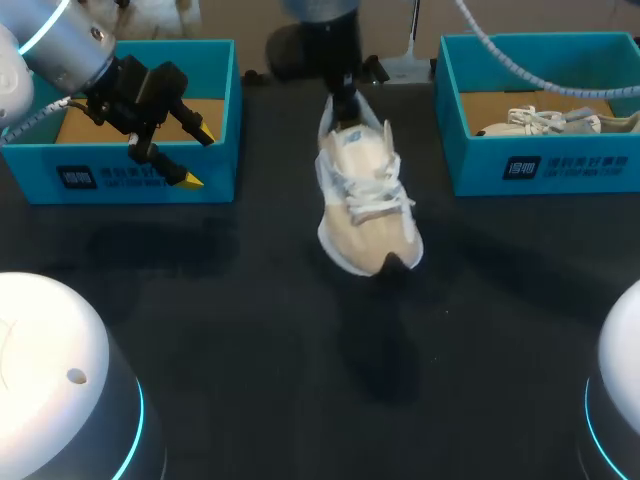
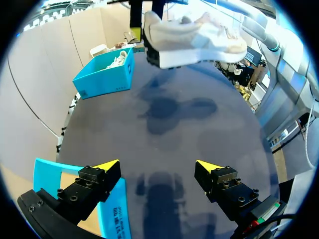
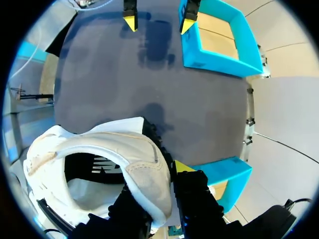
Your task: Take the shoe out of the shoebox, open the shoe tongue, remove and reinsert the insole, then place the shoe into the shoebox
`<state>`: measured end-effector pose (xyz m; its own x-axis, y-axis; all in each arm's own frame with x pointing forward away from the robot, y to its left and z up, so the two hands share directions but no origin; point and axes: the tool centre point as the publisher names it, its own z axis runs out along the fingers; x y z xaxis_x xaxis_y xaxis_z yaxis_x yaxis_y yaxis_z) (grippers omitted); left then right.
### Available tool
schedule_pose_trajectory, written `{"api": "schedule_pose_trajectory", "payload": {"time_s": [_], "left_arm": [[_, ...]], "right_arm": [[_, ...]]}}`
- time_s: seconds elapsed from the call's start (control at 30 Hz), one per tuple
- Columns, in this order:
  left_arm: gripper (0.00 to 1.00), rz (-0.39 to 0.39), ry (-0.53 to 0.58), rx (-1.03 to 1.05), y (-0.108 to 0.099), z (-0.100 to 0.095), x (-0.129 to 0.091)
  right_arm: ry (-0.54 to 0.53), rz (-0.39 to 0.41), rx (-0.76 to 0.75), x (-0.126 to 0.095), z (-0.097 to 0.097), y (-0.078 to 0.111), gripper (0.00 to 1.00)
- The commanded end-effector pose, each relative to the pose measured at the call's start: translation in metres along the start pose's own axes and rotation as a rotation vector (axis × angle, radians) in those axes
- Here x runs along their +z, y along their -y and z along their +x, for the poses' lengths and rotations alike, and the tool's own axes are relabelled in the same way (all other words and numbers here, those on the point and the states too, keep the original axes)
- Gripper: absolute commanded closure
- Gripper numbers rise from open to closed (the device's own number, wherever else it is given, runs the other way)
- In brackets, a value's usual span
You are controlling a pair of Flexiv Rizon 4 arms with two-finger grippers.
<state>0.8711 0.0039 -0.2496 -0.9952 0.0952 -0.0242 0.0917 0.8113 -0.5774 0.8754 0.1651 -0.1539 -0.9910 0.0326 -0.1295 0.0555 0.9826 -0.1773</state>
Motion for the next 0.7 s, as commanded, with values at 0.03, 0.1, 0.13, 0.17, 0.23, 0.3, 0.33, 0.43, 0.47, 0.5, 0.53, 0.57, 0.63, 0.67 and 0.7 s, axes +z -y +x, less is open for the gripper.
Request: {"api": "schedule_pose_trajectory", "payload": {"time_s": [0.03, 0.1, 0.13, 0.17, 0.23, 0.3, 0.33, 0.43, 0.47, 0.5, 0.53, 0.57, 0.63, 0.67, 0.7], "left_arm": [[0.0, -0.002, -0.001, 0.0, 0.0, 0.0, 0.0], [0.0, -0.002, -0.001, 0.0, 0.0, 0.0, 0.0], [0.0, -0.002, -0.001, 0.0, 0.0, 0.0, 0.0], [0.0, -0.002, -0.001, 0.0, 0.0, 0.0, 0.0], [0.0, -0.002, -0.001, 0.0, 0.0, 0.0, 0.0], [0.0, -0.002, -0.001, 0.0, 0.0, 0.0, 0.0], [0.0, -0.002, -0.001, 0.0, 0.0, 0.0, 0.0], [0.0, -0.002, -0.001, 0.0, 0.0, 0.0, 0.0], [0.0, -0.002, -0.001, 0.0, 0.0, 0.0, 0.0], [0.0, -0.002, -0.001, 0.0, 0.0, 0.0, 0.0], [0.0, -0.002, -0.001, 0.0, 0.0, 0.0, 0.0], [0.0, -0.002, -0.001, 0.0, 0.0, 0.0, 0.0], [0.0, -0.002, -0.001, 0.0, 0.0, 0.0, 0.0], [0.0, -0.002, -0.001, 0.0, 0.0, 0.0, 0.0], [0.0, -0.002, -0.001, 0.0, 0.0, 0.0, 0.0]], "right_arm": [[0.01, -0.006, -0.002, -0.023, -0.002, 0.013, 1.0], [0.016, -0.008, -0.006, -0.026, -0.005, 0.016, 1.0], [0.022, -0.019, 0.0, -0.028, -0.007, 0.019, 1.0], [0.026, -0.017, -0.004, -0.03, -0.008, 0.02, 1.0], [0.029, 0.001, -0.005, -0.033, -0.01, 0.024, 1.0], [0.031, 0.021, 0.015, -0.034, -0.012, 0.028, 1.0], [0.042, 0.009, 0.023, -0.035, -0.012, 0.028, 1.0], [0.042, 0.009, 0.023, -0.035, -0.012, 0.028, 1.0], [0.042, 0.009, 0.023, -0.035, -0.012, 0.028, 1.0], [0.042, 0.009, 0.023, -0.035, -0.012, 0.028, 1.0], [0.042, 0.009, 0.023, -0.035, -0.012, 0.028, 1.0], [0.042, 0.009, 0.023, -0.035, -0.012, 0.028, 1.0], [0.042, 0.009, 0.023, -0.035, -0.012, 0.028, 1.0], [0.042, 0.009, 0.023, -0.035, -0.012, 0.028, 1.0], [0.042, 0.009, 0.023, -0.035, -0.012, 0.028, 1.0]]}}
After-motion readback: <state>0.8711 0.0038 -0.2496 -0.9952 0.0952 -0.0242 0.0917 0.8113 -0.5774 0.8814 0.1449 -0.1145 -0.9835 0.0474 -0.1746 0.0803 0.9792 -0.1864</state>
